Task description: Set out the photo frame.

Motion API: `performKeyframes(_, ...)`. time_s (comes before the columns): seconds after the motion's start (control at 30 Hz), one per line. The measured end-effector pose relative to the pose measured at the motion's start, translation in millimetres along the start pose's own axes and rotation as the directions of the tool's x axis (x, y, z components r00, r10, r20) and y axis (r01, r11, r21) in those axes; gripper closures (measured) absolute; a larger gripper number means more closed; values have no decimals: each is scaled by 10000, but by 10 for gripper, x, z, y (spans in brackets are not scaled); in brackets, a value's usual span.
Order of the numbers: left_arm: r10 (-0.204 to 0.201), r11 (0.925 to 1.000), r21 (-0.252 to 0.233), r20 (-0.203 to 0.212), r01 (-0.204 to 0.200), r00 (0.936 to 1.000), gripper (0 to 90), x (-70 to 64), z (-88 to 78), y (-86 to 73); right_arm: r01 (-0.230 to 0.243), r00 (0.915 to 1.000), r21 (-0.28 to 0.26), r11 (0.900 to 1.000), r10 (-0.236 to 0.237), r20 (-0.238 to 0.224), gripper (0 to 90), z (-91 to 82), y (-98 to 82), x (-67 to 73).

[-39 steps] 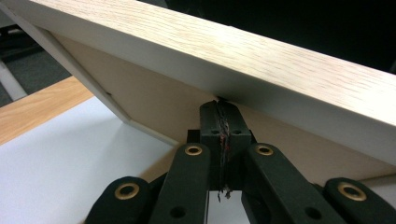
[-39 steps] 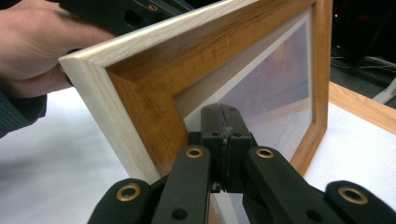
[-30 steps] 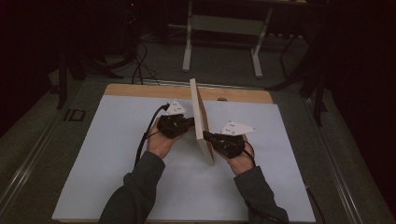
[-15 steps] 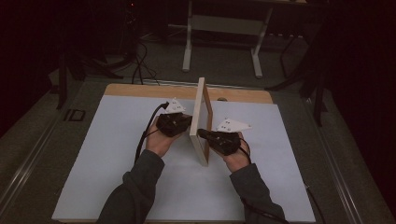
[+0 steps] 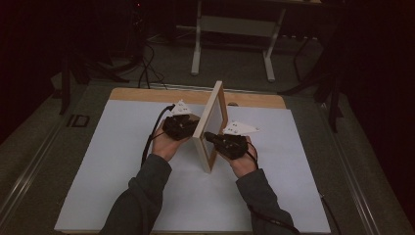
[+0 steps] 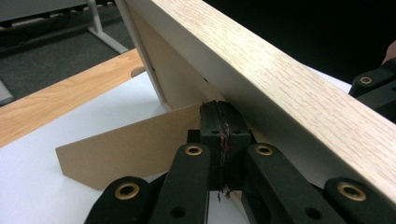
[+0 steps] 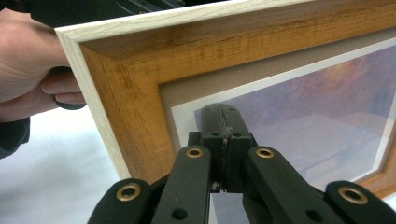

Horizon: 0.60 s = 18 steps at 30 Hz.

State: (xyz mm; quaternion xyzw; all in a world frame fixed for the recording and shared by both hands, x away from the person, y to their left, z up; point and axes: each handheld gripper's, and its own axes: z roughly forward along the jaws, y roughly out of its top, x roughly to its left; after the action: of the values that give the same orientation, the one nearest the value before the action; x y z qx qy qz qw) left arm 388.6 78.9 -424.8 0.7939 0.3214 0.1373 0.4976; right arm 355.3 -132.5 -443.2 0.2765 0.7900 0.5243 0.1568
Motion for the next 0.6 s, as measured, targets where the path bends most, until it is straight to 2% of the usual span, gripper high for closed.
performKeyframes(0.17, -24, 10000, 60, 119, 24, 9999, 900, 49, -20, -25, 83, 9998, 29, 10000, -83, 153, 896, 39, 12, 33)
performKeyframes(0.27, -51, 10000, 15, 21, 51, 10000, 895, 48, -48, -39, 149, 9997, 74, 9999, -151, 190, 894, 48, 8, 45)
performKeyframes(0.37, -116, 9999, -58, -63, 115, 9999, 832, 50, -61, -47, 166, 9997, 71, 9998, -167, 189, 892, 49, 1, 44)
performKeyframes(0.4, -417, 9990, -184, -303, 412, 9987, 791, 75, -115, -84, 187, 9996, 174, 9997, -190, 186, 886, 39, -29, 35)
performKeyframes(0.43, -557, 9982, -253, -361, 548, 9978, 777, 87, -141, -101, 178, 9996, 199, 9996, -182, 202, 885, 34, -39, 28)
performKeyframes(0.5, -892, 9954, -395, -405, 877, 9952, 735, 114, -199, -141, 132, 9997, 212, 9997, -137, 190, 879, 18, -57, 14)
performKeyframes(0.6, -1173, 9923, -445, -440, 1154, 9921, 673, 138, -295, -202, 106, 9996, 243, 9996, -113, 267, 870, -4, -78, -13)
